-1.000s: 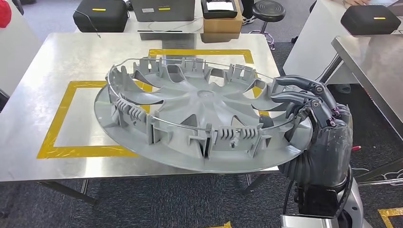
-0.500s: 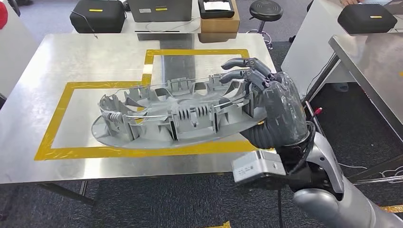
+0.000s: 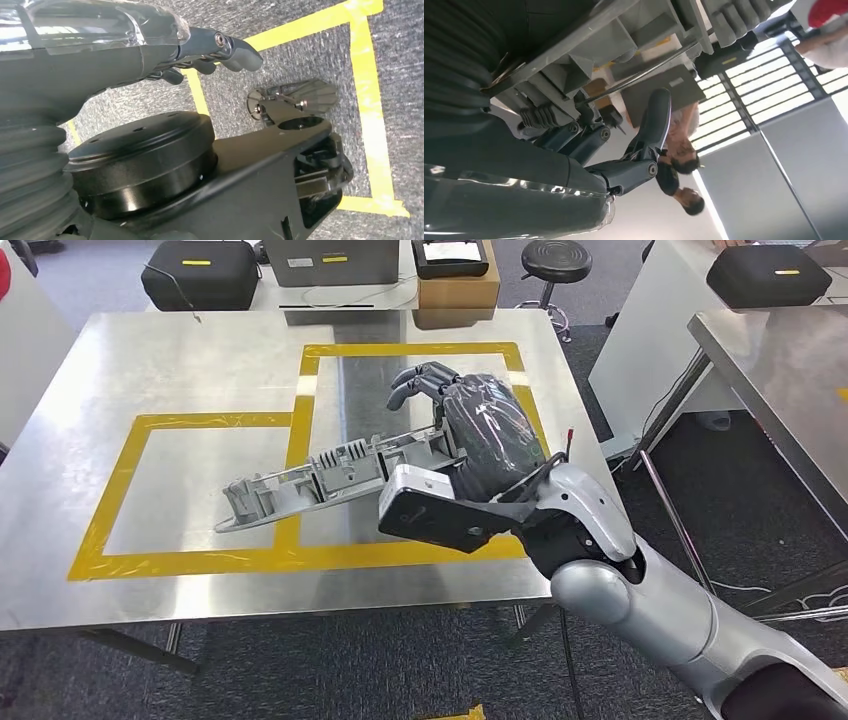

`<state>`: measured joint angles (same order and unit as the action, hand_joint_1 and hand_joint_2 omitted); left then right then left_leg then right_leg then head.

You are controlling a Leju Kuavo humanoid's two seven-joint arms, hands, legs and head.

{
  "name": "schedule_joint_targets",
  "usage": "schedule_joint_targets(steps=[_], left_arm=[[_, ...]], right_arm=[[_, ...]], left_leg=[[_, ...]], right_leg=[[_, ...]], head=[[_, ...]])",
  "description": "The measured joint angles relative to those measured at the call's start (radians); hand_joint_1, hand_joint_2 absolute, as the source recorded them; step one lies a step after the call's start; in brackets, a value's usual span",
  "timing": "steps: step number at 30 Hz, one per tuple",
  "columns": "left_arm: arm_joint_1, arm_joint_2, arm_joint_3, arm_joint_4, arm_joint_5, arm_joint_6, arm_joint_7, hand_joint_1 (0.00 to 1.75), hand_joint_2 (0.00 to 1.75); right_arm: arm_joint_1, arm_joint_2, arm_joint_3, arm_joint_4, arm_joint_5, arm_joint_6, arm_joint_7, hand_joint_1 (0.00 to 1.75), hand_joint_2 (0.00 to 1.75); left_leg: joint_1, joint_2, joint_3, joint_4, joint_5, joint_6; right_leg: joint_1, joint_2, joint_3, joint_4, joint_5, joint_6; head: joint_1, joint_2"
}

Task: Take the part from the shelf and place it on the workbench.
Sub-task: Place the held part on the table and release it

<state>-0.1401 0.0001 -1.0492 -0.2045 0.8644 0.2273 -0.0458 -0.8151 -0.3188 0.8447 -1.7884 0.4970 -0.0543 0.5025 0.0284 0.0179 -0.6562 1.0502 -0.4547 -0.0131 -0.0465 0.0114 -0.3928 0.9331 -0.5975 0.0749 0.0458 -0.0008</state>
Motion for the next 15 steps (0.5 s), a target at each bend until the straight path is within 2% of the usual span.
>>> schedule_joint_targets(steps=[7, 15], left_arm=[[0.001, 0.009, -0.012, 0.000, -0.009, -0.016, 0.051, 0.00, 1.75], [-0.003, 0.016, -0.023, 0.000, -0.013, -0.018, 0.044, 0.00, 1.75]], right_arm=[[-0.065, 0.039, 0.052, 0.228, -0.002, 0.001, 0.002, 1.75, 1.75], [-0.146, 0.080, 0.082, 0.458, 0.053, 0.000, 0.008, 1.75, 1.75]], left_leg=[[0.000, 0.000, 0.000, 0.000, 0.000, 0.000], [0.000, -0.002, 0.001, 0.000, 0.000, -0.001]], right_leg=[[0.000, 0.001, 0.000, 0.000, 0.000, 0.000], [0.000, 0.001, 0.001, 0.000, 0.000, 0.000]], head=[[0.000, 0.000], [-0.003, 0.000]])
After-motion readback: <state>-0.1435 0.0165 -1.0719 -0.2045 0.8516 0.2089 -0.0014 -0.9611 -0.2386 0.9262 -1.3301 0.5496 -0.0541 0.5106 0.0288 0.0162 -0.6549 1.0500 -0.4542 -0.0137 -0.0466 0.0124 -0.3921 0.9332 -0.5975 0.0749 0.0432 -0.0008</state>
